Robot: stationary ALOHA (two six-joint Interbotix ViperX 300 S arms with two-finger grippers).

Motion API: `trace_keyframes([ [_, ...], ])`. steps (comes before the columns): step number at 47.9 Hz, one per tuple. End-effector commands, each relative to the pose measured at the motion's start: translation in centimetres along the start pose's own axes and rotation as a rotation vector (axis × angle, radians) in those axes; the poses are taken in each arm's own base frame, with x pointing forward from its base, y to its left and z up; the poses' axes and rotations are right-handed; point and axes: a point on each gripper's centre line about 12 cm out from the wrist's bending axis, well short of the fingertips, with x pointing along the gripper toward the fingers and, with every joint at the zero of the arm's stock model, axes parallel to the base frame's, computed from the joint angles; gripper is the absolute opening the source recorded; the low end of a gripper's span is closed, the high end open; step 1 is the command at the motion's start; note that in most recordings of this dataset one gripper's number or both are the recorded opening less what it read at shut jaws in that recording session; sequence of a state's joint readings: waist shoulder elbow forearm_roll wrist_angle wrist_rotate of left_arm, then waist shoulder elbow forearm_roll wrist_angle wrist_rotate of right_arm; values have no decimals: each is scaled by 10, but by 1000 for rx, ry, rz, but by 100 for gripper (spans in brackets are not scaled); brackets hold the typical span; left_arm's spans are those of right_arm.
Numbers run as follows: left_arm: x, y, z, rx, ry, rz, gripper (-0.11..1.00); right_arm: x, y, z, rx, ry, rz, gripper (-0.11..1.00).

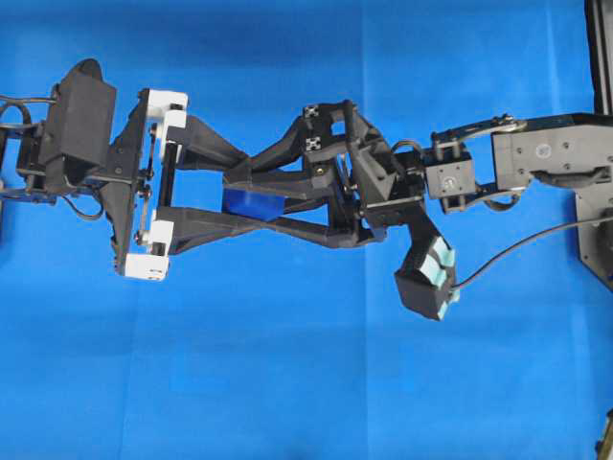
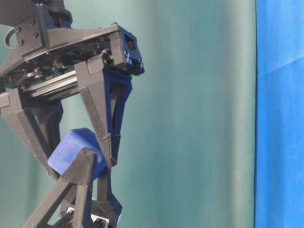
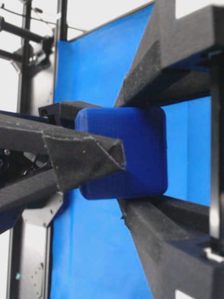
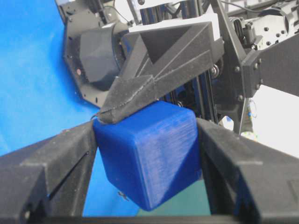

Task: Handover the blue block to the right arm after grasping it with the left arm, then place it in the designated position.
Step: 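Close the right gripper on the cube, then open the left gripper and pull the right gripper back with the cube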

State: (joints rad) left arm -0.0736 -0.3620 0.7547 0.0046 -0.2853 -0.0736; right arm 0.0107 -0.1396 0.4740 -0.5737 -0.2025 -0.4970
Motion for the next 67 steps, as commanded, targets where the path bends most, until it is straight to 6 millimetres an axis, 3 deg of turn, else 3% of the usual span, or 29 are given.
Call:
trace_keyframes([
  [1, -1, -5, 11, 12, -28, -15, 49, -6, -18, 9, 16, -22, -48, 49],
  [12, -1, -6, 11, 6, -25, -16, 52, -6, -19, 9, 16, -23, -49, 49],
  [18, -4, -5, 13, 7, -37, -16, 83, -8, -18, 9, 16, -23, -49, 49],
  [22, -6, -5, 13, 7, -40, -16, 93, -15, -18, 9, 18, -15, -47, 49],
  [33, -24, -5, 13, 3, -53, -16, 93, -47, -10, 11, 15, 10, -31, 47],
  [51, -46, -5, 12, -7, -69, -19, 92, -118, -1, 29, 3, -3, -40, 45],
  [67, -55, -7, 7, -6, -44, -26, 92, -139, 4, 35, 7, 33, -5, 45],
])
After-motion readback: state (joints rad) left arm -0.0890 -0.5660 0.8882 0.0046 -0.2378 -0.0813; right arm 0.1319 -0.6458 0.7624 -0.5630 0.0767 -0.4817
